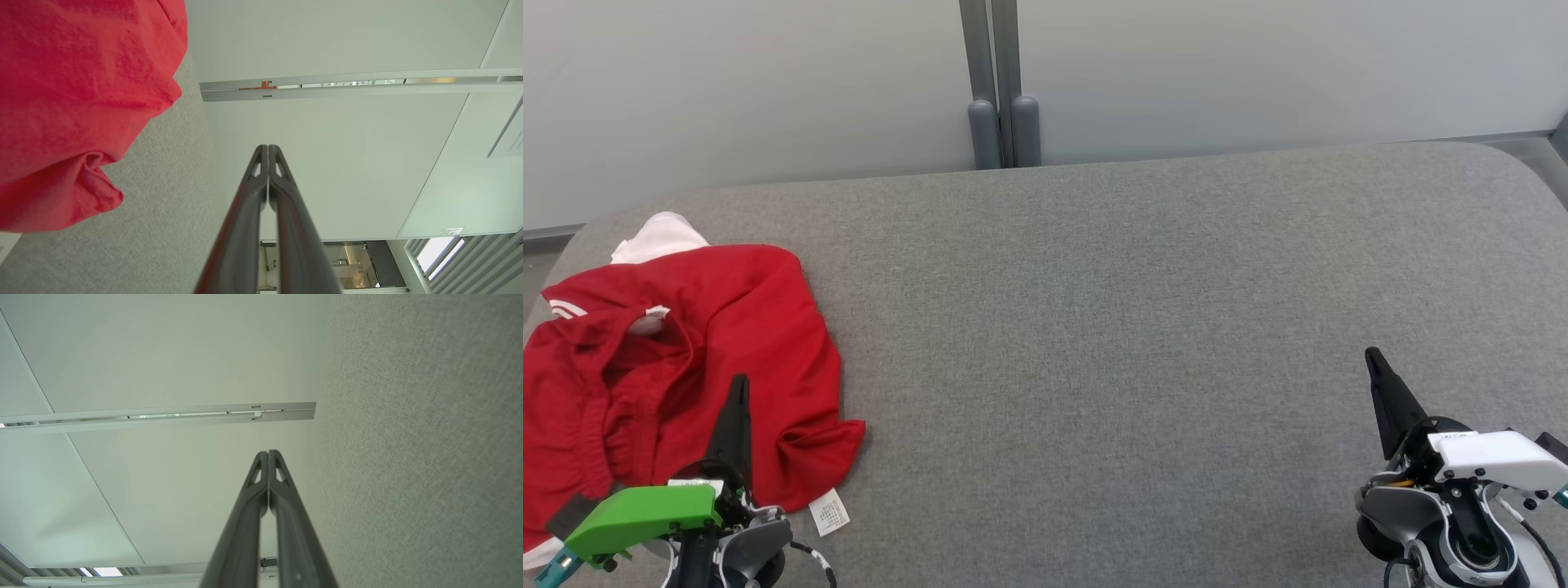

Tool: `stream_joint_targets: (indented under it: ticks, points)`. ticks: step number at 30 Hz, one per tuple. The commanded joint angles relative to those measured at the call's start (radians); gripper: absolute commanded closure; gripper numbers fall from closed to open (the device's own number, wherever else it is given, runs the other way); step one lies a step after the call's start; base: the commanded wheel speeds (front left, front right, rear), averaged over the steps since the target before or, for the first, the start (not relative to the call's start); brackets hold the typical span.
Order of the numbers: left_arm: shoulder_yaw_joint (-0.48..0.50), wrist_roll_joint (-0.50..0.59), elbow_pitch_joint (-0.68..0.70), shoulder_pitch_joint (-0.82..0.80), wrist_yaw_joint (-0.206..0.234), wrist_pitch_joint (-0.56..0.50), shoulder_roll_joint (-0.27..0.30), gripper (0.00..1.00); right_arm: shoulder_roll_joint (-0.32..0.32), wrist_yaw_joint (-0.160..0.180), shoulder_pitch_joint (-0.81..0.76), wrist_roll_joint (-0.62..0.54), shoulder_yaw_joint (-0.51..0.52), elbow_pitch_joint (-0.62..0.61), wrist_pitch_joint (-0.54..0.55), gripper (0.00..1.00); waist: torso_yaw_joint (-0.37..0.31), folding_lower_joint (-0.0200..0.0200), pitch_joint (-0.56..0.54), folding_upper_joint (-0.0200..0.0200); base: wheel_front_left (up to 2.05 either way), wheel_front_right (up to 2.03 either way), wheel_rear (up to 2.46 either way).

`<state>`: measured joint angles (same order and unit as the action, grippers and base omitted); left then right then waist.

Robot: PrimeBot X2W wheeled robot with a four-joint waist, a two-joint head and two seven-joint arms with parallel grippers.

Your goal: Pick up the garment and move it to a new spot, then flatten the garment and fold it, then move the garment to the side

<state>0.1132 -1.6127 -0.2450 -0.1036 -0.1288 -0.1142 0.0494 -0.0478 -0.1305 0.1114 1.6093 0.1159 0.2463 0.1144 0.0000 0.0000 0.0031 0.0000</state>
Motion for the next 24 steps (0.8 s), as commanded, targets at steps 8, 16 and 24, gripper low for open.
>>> stream_joint_targets:
  ticks: [8,16,24]
  points:
    - [0.002,0.000,0.001,-0.011,-0.004,-0.003,0.001,1.00,-0.002,0.000,-0.008,0.007,0.000,-0.005,0.002,1.00,0.000,0.0000,0.000,0.0000,0.00,0.00,0.00]
    - [0.002,0.000,0.001,-0.011,-0.004,-0.003,0.001,1.00,-0.002,0.000,-0.008,0.007,0.000,-0.005,0.002,1.00,0.000,0.0000,0.000,0.0000,0.00,0.00,0.00]
    - [0.002,0.000,0.001,-0.011,-0.004,-0.003,0.001,1.00,-0.002,0.000,-0.008,0.007,0.000,-0.005,0.002,1.00,0.000,0.0000,0.000,0.0000,0.00,0.00,0.00]
